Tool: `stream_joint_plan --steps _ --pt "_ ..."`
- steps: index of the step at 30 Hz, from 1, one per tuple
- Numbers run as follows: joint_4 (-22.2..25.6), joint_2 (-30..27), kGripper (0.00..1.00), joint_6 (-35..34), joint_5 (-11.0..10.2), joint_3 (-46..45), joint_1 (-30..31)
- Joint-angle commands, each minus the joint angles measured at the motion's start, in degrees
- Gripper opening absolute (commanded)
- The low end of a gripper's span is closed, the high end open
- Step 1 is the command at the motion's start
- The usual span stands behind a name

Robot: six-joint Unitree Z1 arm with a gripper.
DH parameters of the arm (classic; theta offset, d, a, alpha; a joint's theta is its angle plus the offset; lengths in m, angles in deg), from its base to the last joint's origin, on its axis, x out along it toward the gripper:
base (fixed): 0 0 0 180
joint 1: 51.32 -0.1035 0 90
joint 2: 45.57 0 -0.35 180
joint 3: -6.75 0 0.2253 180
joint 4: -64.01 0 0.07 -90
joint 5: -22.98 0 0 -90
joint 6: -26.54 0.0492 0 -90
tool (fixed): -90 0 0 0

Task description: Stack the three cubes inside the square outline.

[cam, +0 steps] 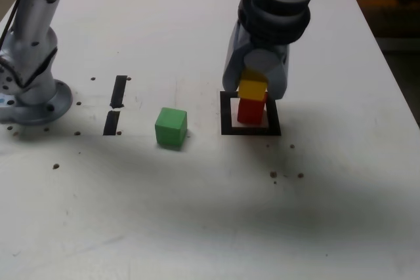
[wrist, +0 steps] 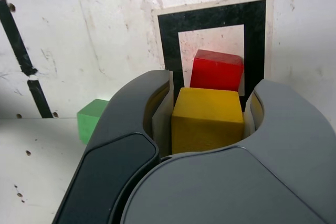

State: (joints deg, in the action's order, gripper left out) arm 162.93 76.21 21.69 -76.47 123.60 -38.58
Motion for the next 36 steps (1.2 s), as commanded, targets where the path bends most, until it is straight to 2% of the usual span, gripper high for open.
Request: stream_joint_plan --steps 1,11,20,27,31,33,36 --pt "-0.8 0.4 0.16 -0.1 0.4 -0.7 -0.5" --pt "-3.0 0.6 0.17 0.0 1.0 -2.3 -1.3" --pt "-4.3 0.7 0.20 -0.5 0.0 -3.7 -1.4" --pt "-5.9 0.9 0.23 -0.6 0.2 -5.2 -1.4" --pt "-6.2 0.8 0.35 -0.6 0.2 -5.2 -1.4" --pt "-6.3 0.8 0.47 -0.6 0.3 -5.2 -1.4" --pt "-6.3 0.7 0.75 -0.7 0.3 -5.2 -1.4"
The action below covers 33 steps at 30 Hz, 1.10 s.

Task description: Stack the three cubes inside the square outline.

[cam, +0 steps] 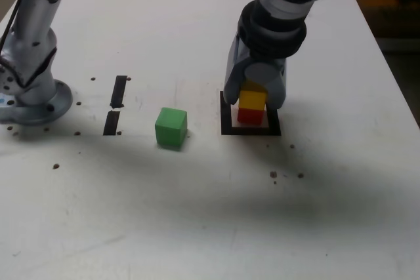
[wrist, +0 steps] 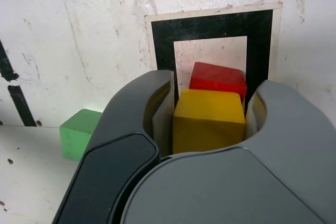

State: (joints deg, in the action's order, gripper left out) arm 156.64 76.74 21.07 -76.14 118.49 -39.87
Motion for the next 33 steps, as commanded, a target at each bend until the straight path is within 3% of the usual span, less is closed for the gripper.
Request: stream_joint_plan --steps 1,4,11,15,19,25,33 --pt "0.1 0.1 0.83 -0.2 0.0 -0.1 -0.1" --pt "1.3 -0.6 0.99 -0.7 -0.5 -0.1 -0.1" --pt "6.7 -6.0 1.00 -1.6 -2.5 0.4 0.0" --pt "10.3 -12.0 1.00 -2.1 -3.3 -1.3 0.8" --pt "10.9 -18.7 1.00 -2.0 -3.3 -6.5 3.3" --pt "6.6 -22.6 1.00 -1.1 -1.8 -18.9 8.7" --pt "-7.3 -21.1 1.00 -0.6 0.1 -30.9 10.8"
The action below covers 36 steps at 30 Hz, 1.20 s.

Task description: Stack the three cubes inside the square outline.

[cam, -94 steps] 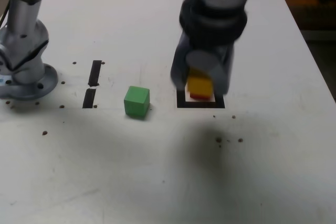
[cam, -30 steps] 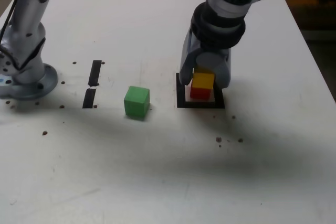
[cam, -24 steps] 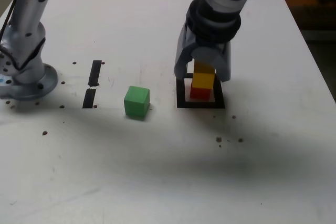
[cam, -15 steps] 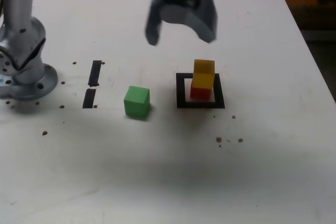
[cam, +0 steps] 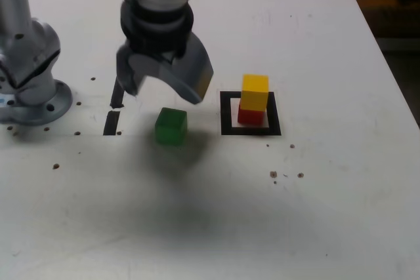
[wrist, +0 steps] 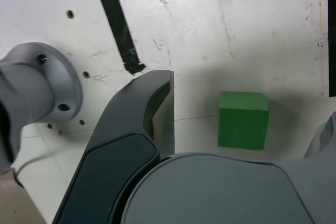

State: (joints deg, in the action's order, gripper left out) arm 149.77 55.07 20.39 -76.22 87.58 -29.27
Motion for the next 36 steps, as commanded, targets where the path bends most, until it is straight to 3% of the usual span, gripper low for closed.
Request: stream_joint_plan --steps 1,9,16,19,23,27,36 --pt "-1.6 1.1 1.00 0.1 0.5 -0.6 0.4" --pt "-8.2 4.1 1.00 0.2 3.5 -3.5 1.1" --pt "-9.7 6.7 0.96 0.3 6.0 -3.5 1.5" --pt "-9.7 7.2 0.89 0.2 6.9 -3.6 1.5" --pt "-9.7 7.3 0.72 -0.7 7.1 -4.4 1.5" --pt "-9.9 7.2 0.54 -1.8 6.1 -5.2 1.5" --pt "-12.3 6.6 0.34 -3.3 3.3 -6.5 1.5"
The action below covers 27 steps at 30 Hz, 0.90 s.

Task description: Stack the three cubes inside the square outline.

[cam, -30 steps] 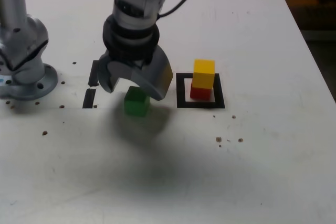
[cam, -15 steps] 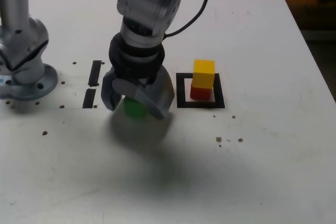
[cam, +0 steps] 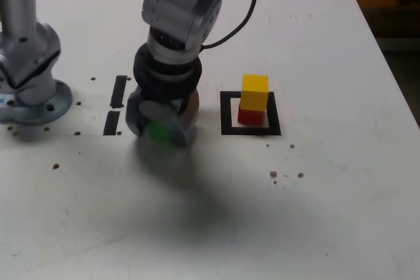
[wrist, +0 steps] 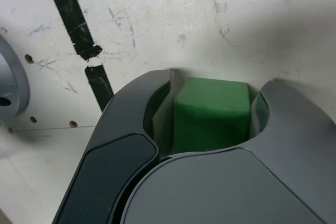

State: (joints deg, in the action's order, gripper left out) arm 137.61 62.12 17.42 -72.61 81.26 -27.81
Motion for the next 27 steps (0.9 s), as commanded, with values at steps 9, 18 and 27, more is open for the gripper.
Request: stream_joint_plan --steps 9,18,27 --pt "15.6 -5.7 0.23 -2.6 -1.8 9.3 -0.2" --pt "34.7 -3.8 0.19 -2.1 -2.0 39.2 -2.8" --pt "34.8 3.3 0.19 -0.4 -3.3 48.8 -5.9"
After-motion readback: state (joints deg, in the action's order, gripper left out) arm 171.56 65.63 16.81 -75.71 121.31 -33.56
